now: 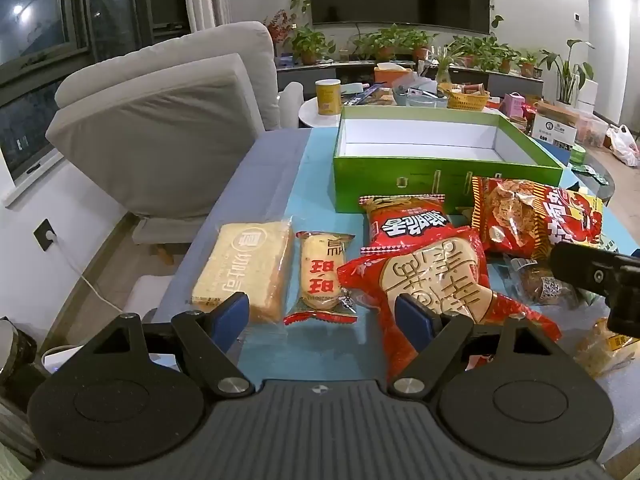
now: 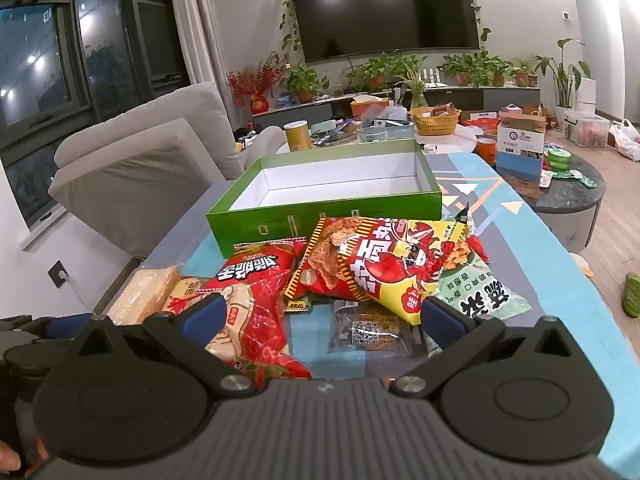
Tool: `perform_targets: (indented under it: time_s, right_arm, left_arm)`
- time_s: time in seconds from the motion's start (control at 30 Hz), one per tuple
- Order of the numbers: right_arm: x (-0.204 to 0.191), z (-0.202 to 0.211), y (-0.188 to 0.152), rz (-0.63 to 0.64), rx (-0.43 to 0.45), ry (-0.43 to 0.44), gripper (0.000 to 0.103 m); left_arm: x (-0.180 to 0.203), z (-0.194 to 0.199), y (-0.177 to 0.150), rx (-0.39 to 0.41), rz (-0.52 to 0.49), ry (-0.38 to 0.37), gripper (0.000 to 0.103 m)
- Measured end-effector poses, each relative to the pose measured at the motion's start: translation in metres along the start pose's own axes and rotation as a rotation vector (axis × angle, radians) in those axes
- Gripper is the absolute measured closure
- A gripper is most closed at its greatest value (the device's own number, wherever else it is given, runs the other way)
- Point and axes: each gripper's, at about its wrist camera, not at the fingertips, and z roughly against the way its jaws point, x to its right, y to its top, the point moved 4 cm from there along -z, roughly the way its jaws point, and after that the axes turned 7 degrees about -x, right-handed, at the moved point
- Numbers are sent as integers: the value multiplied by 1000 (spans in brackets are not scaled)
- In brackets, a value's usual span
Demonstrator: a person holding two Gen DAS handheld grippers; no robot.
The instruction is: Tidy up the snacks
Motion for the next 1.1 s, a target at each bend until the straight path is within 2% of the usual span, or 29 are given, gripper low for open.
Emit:
perform_targets:
  time_s: [1.1]
  right_arm:
    - [-3, 0, 1, 11, 1, 12, 42]
  left_arm:
    - [7, 0, -2, -3, -23, -8, 25]
